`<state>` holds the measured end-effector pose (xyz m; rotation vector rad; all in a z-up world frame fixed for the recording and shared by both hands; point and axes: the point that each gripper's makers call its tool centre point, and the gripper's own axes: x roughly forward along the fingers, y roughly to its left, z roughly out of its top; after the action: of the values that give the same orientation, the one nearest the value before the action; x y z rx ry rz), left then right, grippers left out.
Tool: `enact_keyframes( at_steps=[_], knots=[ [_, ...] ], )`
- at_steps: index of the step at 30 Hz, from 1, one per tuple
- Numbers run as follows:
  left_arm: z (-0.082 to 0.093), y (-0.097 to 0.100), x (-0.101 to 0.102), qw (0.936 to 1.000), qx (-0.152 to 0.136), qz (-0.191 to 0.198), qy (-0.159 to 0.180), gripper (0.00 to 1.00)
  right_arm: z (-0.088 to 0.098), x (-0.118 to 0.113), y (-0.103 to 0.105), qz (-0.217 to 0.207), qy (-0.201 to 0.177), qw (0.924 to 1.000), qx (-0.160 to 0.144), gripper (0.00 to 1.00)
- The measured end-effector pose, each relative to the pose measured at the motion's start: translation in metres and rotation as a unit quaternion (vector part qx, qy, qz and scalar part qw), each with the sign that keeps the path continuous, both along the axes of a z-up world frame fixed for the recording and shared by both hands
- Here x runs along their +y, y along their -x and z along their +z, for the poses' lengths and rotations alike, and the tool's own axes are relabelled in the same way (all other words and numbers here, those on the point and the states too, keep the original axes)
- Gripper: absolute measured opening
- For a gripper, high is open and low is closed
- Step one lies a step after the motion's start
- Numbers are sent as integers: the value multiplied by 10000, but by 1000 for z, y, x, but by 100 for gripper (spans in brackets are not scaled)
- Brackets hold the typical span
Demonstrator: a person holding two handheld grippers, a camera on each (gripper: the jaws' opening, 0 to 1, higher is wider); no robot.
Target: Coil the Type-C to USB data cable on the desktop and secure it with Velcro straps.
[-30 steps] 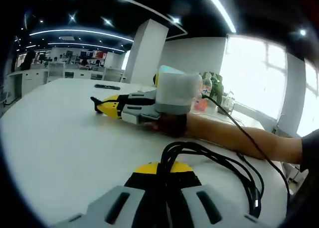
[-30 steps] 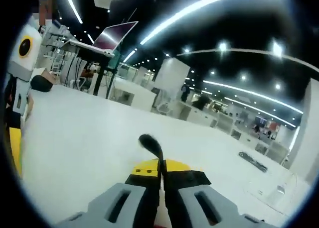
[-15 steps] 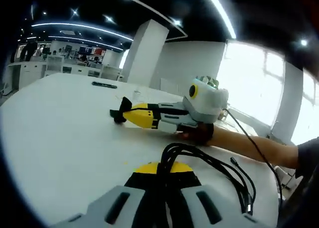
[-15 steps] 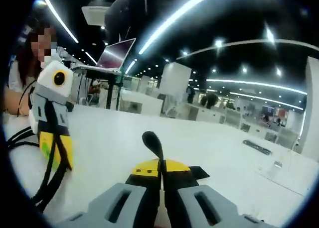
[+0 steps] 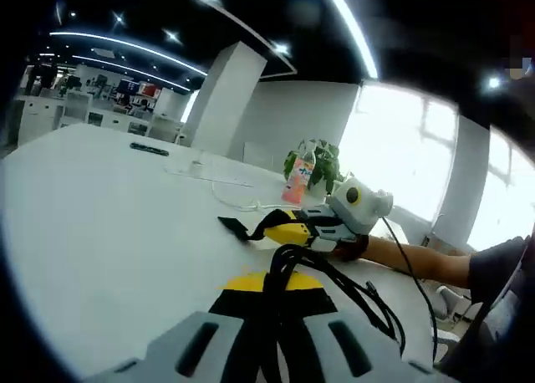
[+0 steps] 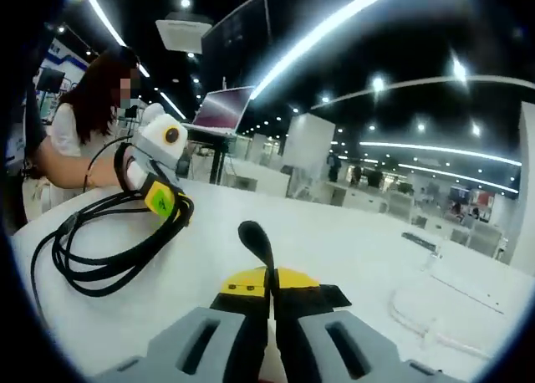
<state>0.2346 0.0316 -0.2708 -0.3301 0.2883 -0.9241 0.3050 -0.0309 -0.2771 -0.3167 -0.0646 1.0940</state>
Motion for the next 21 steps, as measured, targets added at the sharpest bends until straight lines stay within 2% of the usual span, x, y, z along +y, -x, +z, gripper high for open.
enact_keyframes(
  at_steps=[6,12,14,16,21],
  knots=[
    [10,17,-22,9996,-123,-251,106,4,-6,-4,31,453,310,9985,70,2],
    [33,26,-48,9977,-368,-536,175,4,-5,-11,55,906,422,9950,54,2],
    [40,24,-55,9966,-586,-579,-17,4,-3,-16,58,946,348,9948,107,2],
    [47,22,-61,9959,-665,-610,-63,4,-2,-19,57,865,249,9958,152,3],
    [59,4,-72,9953,-714,-657,36,4,2,-27,59,790,144,9966,164,11]
  ],
)
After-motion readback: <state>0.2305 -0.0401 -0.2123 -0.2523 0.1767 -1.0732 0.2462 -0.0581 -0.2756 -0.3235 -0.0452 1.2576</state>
